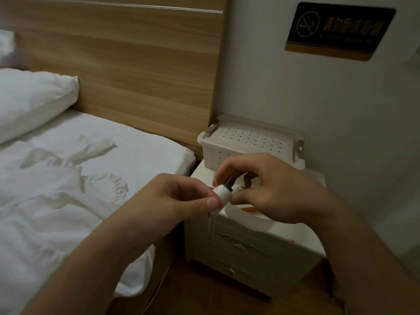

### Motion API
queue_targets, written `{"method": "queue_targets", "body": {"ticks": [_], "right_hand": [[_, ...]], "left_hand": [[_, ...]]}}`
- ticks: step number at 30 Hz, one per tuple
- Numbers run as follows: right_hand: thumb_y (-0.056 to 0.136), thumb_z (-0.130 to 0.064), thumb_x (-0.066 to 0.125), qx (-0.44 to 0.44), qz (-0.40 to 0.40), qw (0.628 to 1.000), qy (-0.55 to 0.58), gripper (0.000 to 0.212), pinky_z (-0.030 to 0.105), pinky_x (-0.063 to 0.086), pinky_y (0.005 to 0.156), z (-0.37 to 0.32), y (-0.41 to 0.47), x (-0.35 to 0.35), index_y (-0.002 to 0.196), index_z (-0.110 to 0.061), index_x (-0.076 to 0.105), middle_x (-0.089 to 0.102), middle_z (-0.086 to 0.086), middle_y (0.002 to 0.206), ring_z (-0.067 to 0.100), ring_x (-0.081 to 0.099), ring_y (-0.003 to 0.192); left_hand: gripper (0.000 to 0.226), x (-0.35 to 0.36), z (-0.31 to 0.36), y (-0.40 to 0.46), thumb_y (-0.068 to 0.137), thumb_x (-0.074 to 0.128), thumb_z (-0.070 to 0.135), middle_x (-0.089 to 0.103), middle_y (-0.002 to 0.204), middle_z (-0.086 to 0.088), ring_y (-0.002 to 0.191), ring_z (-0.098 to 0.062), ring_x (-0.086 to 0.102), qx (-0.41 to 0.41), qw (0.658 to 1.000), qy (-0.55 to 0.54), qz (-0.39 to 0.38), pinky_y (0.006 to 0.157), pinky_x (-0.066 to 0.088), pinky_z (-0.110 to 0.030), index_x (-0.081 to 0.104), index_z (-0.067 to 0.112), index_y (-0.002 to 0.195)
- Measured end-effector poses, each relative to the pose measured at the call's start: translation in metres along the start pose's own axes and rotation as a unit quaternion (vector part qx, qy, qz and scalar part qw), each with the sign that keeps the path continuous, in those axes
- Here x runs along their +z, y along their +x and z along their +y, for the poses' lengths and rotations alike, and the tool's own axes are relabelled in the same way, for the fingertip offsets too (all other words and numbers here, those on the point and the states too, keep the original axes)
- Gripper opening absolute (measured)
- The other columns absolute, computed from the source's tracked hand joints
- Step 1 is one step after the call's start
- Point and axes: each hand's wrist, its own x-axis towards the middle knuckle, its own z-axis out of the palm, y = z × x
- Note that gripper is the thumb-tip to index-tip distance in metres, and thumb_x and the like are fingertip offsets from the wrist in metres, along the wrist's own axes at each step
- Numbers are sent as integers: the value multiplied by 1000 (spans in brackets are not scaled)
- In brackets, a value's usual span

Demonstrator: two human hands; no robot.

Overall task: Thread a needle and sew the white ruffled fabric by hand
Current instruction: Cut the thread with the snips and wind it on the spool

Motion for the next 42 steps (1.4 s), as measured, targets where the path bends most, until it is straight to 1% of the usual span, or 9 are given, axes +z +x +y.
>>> {"method": "queue_targets", "body": {"ticks": [4,7,10,13,18,26,32,38,42], "right_hand": [[88,-12,79,-7,-12,1000,7,41,28,53,89,-14,-2,5,114,-42,69,68,-24,109,-5,61,109],[88,-11,78,0,70,997,24,52,26,55,86,-18,-5,8,126,-43,62,65,-23,115,-5,61,106],[89,-14,76,14,190,980,53,27,24,56,74,-30,-11,10,100,-35,64,69,-15,97,1,65,91],[87,-25,78,13,160,984,78,14,30,60,71,-47,-17,18,87,-33,66,71,-14,90,5,68,84],[83,-22,83,13,173,981,89,17,21,57,67,-62,-14,31,83,-27,67,73,-11,83,4,70,79],[84,-6,81,59,141,974,170,21,27,54,63,-71,-9,26,90,-24,71,76,-2,75,7,70,64],[87,6,69,115,153,887,420,9,26,49,51,-59,-5,18,89,0,75,73,17,80,21,62,64],[91,1,63,132,161,835,509,7,26,49,48,-56,-2,16,89,-4,68,72,18,81,21,64,63],[95,0,60,110,178,836,508,11,27,52,49,-54,-4,17,88,-3,68,73,21,84,25,68,65]], "left_hand": [[13,-5,0,-9,81,78,28,83,97,-7,100,-18,78,-1,1000,7,-7,96,56,-38,86,19,87],[16,-6,1,-13,78,78,29,83,97,-8,98,-21,79,9,997,-53,54,88,60,-36,86,19,88],[22,-5,1,-16,76,78,31,83,98,-8,99,-22,79,42,981,-107,154,89,60,-39,86,16,91],[24,-1,1,-18,75,79,33,83,97,-6,99,-22,79,60,969,-131,200,92,60,-43,87,19,92],[27,5,1,-25,72,79,41,83,95,-3,99,-23,78,63,970,-121,201,99,60,-51,87,27,93],[30,-6,3,-32,74,78,39,83,93,-7,96,-22,79,45,967,-129,214,96,62,-50,86,20,96],[17,-10,-2,-29,85,77,37,82,90,-2,94,-17,79,3,979,-91,185,98,61,-48,83,23,95],[29,-1,2,-30,78,74,46,81,100,-1,99,-18,78,8,987,-105,124,88,61,-37,84,23,92],[36,-1,4,-31,72,69,46,81,101,-4,96,-26,79,11,980,-151,126,81,61,-36,80,12,78]]}}
